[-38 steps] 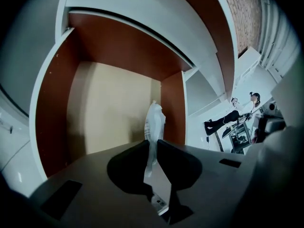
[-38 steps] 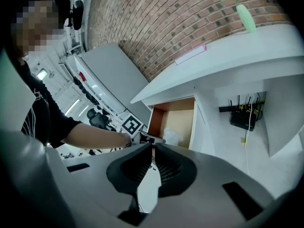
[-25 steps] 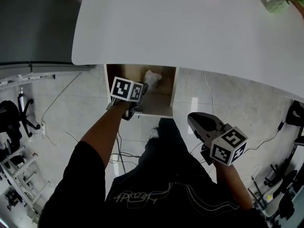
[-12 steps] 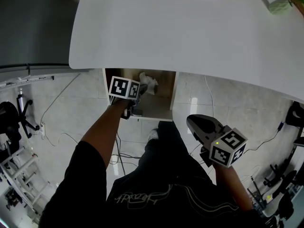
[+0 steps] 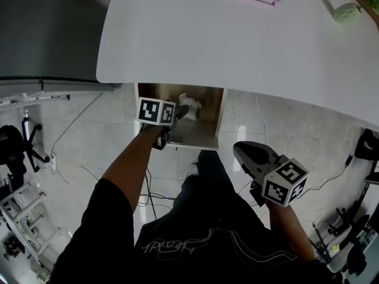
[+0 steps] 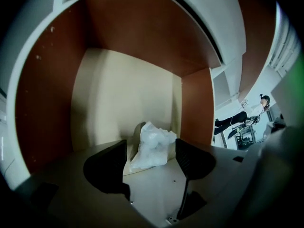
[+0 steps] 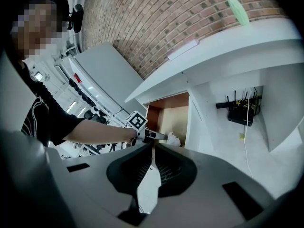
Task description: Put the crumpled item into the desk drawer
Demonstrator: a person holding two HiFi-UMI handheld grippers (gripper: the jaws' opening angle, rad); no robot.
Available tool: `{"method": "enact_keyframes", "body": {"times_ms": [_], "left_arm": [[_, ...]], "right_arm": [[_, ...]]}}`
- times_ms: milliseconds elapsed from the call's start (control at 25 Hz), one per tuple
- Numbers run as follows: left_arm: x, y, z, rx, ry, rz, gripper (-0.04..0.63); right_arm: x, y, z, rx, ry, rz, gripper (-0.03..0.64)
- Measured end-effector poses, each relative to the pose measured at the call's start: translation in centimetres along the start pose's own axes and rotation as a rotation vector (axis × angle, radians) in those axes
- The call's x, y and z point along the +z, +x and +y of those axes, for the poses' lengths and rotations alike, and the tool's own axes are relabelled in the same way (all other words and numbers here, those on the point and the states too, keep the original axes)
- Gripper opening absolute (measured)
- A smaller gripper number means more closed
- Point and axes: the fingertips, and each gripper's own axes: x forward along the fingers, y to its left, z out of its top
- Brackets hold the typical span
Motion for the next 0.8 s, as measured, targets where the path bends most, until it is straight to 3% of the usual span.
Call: {"method": "enact_keyframes", "body": {"times_ms": [240,520,680,800], "left_arm": [[0.2,-4.5,-2.5,-0.007,0.092,-0.045,0.302],[1.9,-14.2,-9.6,-0.113,0.127,-0.221,0.186],[0.7,-20.9,-14.2,-0.163,0.117,-0.321,0.128],[0.4,-25.8,-18.2,-0.214,0.15,-0.399,0.099]], "right_arm": [[0.4,-0.6,2.7,-0.002,-0.073,-0.007,0.051],[3.5,-3.5,7.3,0.02,-0.129,-0.093,0.051],[6.0,-6.3,11.5,0.062,-0.146,-0.166,0.051],[8.1,-8.5,14.7,0.08,-0.205,-0.22,0.051]]}}
